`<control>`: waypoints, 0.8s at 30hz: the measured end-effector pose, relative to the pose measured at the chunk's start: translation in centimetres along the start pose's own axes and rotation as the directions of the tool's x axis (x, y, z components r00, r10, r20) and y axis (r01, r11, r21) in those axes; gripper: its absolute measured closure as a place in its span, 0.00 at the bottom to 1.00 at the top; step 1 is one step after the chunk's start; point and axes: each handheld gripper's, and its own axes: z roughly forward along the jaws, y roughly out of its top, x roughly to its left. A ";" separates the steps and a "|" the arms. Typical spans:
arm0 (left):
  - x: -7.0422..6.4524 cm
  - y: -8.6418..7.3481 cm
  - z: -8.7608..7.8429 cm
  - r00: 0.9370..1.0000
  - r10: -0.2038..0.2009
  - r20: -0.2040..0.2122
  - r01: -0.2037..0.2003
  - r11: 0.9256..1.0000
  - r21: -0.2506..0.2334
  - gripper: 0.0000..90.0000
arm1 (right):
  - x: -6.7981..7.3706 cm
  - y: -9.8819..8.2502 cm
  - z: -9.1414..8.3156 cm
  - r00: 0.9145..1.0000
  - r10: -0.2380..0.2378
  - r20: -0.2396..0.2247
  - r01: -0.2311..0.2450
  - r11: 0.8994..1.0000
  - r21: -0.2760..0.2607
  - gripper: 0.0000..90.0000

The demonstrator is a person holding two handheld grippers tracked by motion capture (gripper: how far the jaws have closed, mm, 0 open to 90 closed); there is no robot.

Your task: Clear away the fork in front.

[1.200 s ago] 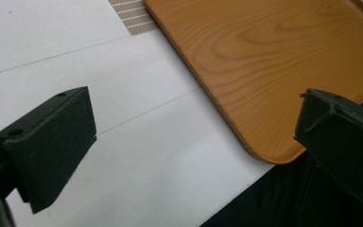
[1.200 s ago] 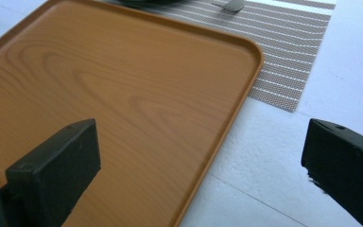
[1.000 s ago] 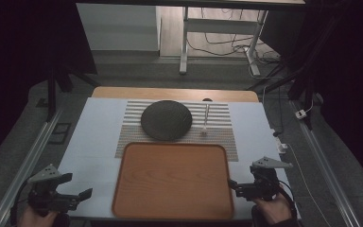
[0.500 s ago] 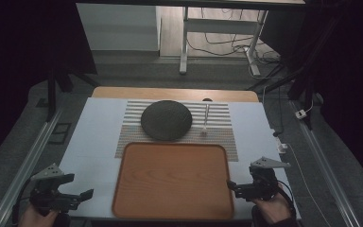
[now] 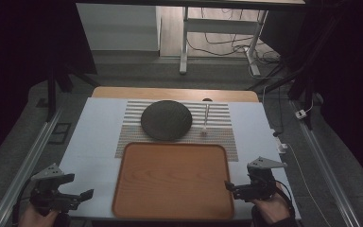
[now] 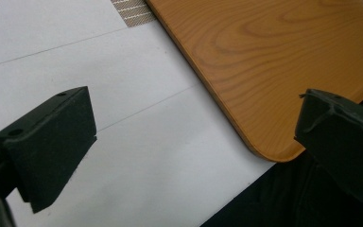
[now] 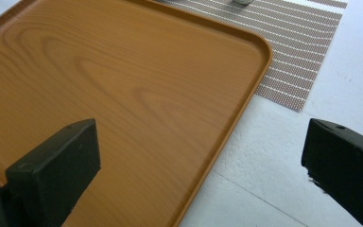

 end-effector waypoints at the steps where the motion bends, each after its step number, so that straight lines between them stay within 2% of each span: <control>1: 0.0 0.0 0.0 1.000 -0.001 0.002 0.001 1.000 0.000 0.00 | 0.0 0.1 0.1 1.000 0.001 -0.004 -0.001 1.000 -0.006 0.00; 14: 0.0 0.0 0.1 1.000 -0.002 0.007 0.002 1.000 0.008 0.00 | 0.7 0.9 1.2 0.999 -0.051 -0.019 0.051 0.999 0.019 0.00; 24: 0.0 0.1 0.2 1.000 -0.002 0.006 0.002 1.000 0.015 0.00 | 1.1 1.6 2.8 0.995 -0.100 -0.032 0.101 0.994 0.047 0.00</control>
